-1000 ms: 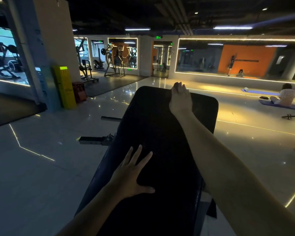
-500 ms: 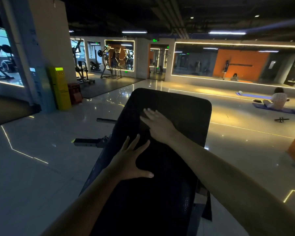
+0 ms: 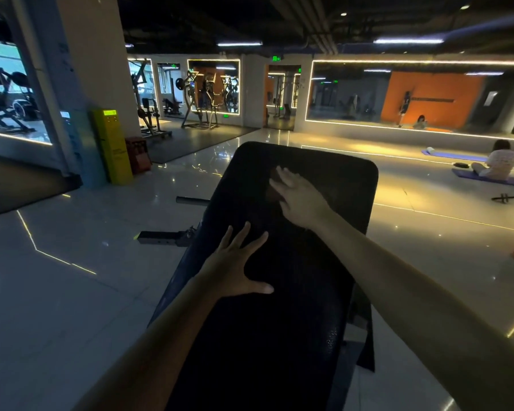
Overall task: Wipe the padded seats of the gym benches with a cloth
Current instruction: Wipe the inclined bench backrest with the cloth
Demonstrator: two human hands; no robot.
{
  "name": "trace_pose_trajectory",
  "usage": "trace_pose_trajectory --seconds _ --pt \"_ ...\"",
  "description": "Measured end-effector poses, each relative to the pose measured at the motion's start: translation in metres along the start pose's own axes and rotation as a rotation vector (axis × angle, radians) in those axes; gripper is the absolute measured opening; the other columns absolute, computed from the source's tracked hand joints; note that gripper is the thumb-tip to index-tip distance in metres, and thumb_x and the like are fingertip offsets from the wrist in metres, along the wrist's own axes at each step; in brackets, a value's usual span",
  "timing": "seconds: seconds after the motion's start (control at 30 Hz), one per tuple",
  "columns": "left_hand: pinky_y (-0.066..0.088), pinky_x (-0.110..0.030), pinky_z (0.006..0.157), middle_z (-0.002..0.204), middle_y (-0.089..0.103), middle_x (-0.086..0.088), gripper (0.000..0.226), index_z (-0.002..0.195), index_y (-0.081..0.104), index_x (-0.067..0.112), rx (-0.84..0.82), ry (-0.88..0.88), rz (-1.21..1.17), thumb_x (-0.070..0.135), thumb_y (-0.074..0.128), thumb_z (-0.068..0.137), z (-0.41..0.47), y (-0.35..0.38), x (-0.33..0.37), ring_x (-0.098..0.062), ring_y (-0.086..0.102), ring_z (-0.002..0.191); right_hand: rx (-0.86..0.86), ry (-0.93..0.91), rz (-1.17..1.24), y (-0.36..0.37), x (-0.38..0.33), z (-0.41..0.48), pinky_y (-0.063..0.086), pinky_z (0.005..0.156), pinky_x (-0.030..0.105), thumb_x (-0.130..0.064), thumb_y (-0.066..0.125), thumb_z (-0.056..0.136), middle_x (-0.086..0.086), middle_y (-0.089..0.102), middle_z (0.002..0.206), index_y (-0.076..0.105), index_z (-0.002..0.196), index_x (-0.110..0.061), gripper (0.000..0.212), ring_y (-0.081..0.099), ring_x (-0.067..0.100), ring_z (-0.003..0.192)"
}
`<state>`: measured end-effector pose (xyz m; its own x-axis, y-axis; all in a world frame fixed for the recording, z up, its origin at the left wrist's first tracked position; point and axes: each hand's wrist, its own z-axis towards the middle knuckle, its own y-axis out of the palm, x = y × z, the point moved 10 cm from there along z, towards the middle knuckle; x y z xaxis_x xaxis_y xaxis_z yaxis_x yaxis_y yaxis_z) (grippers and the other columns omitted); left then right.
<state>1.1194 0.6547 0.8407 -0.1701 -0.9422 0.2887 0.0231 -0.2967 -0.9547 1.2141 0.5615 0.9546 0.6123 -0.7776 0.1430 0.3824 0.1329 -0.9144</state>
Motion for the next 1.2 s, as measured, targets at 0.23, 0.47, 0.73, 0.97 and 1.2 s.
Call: trace_pose_trajectory --seconds 0.23,0.47,0.73,0.97,1.2 --pt "0.026 -0.057 0.116 0.161 -0.022 0.008 0.110 0.152 -0.005 0.047 0.017 -0.043 -0.006 0.068 0.069 0.073 -0.009 0.002 0.005 -0.022 -0.019 0.149 -0.037 -0.048 -0.178 0.010 -0.009 -0.040 -0.005 0.122 0.037 -0.022 0.042 0.101 0.009 -0.001 0.166 0.016 0.158 -0.020 0.062 0.000 0.020 0.153" --pt "0.028 -0.056 0.115 0.163 -0.017 0.005 0.100 0.154 0.001 0.043 0.029 -0.064 -0.028 0.061 0.065 0.081 -0.021 0.003 0.010 -0.023 -0.014 0.150 0.068 0.297 -0.137 -0.029 0.076 -0.036 0.001 0.122 0.042 -0.028 0.043 0.100 0.014 0.008 0.165 0.026 0.156 -0.014 0.060 0.004 0.027 0.153" --pt "0.020 -0.052 0.119 0.163 -0.015 0.004 0.098 0.154 0.001 0.042 0.003 -0.075 -0.045 0.059 0.067 0.082 -0.020 0.003 0.006 -0.025 -0.011 0.150 0.009 0.025 -0.033 0.010 0.010 -0.100 -0.001 0.121 0.033 -0.043 0.027 0.099 0.014 0.010 0.164 0.027 0.155 -0.013 0.064 0.012 0.027 0.152" --pt "0.010 -0.045 0.121 0.165 -0.008 0.001 0.079 0.154 0.017 0.038 0.058 -0.098 -0.226 0.038 0.065 0.091 -0.023 0.004 0.006 -0.024 -0.010 0.150 -0.004 -0.107 0.024 0.045 -0.059 -0.171 0.031 0.117 0.046 -0.041 0.033 0.092 0.020 0.041 0.151 0.056 0.138 -0.006 0.063 0.042 0.032 0.139" --pt "0.012 -0.045 0.120 0.165 0.002 -0.004 0.060 0.151 0.031 0.037 0.125 -0.121 -0.290 0.041 0.055 0.097 -0.041 0.011 0.025 -0.031 -0.005 0.150 -0.036 -0.244 0.068 0.079 -0.126 -0.234 0.033 0.117 0.043 -0.042 0.038 0.093 0.017 0.042 0.151 0.056 0.139 -0.010 0.059 0.041 0.028 0.141"
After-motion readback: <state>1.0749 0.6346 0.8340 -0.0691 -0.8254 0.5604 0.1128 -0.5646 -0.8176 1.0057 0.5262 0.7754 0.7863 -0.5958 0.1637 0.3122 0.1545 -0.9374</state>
